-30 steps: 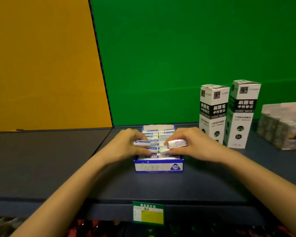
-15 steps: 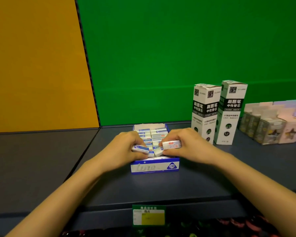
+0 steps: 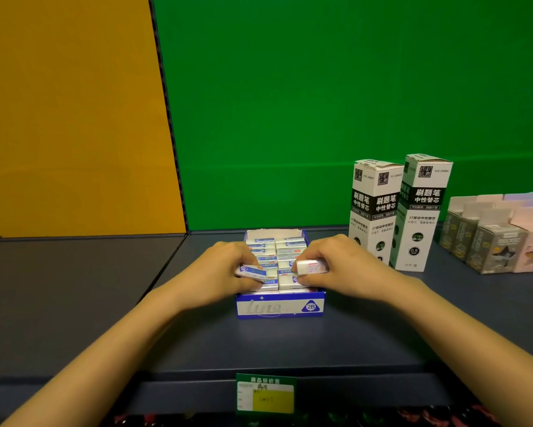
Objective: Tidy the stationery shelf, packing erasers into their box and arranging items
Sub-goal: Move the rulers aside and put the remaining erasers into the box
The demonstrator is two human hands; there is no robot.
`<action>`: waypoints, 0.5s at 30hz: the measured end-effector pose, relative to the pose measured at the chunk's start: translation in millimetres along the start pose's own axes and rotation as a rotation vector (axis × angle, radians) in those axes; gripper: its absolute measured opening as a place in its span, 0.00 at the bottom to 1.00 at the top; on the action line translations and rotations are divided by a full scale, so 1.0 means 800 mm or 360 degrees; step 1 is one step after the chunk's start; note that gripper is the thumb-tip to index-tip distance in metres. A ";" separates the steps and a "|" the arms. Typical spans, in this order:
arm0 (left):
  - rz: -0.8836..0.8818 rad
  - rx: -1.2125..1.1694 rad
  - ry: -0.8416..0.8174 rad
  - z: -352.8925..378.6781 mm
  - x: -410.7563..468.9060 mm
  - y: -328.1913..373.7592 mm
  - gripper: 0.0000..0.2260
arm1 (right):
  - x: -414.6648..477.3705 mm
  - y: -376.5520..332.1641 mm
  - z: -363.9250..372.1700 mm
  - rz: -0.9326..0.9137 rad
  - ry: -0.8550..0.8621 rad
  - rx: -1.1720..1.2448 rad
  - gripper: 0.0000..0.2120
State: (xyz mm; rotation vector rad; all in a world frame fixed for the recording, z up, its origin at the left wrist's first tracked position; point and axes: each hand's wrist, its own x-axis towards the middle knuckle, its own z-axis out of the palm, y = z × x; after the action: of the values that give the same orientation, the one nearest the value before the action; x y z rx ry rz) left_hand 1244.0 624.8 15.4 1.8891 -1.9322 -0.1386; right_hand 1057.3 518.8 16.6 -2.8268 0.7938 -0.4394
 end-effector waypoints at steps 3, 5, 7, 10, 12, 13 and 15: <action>0.0012 0.0011 0.0015 -0.001 -0.002 0.003 0.11 | -0.001 -0.002 0.001 -0.0014 0.0021 -0.0003 0.15; 0.0004 -0.0034 0.0025 -0.003 -0.006 0.005 0.11 | -0.003 -0.003 0.000 -0.0054 0.0044 -0.0007 0.13; 0.0017 -0.0064 0.0009 -0.006 -0.010 0.006 0.09 | -0.005 -0.004 -0.002 -0.0106 0.0052 0.0019 0.14; 0.0021 0.0023 -0.0050 -0.008 -0.013 0.011 0.07 | -0.008 -0.013 -0.008 -0.0141 -0.0092 0.0144 0.17; -0.0017 0.0029 -0.0122 -0.008 -0.015 0.014 0.10 | -0.009 -0.019 -0.010 -0.0171 -0.0201 0.0234 0.18; -0.0034 0.0023 -0.0155 -0.009 -0.016 0.015 0.11 | -0.009 -0.021 -0.010 -0.0205 -0.0232 0.0240 0.18; -0.0041 -0.0009 -0.0210 -0.009 -0.019 0.015 0.12 | -0.008 -0.021 -0.010 -0.0268 -0.0271 0.0191 0.18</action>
State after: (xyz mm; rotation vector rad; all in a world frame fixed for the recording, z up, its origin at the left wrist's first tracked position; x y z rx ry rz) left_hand 1235.3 641.9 22.4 1.9457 -1.9903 -0.2826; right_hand 1057.4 535.8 26.4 -2.7822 0.4825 -0.2552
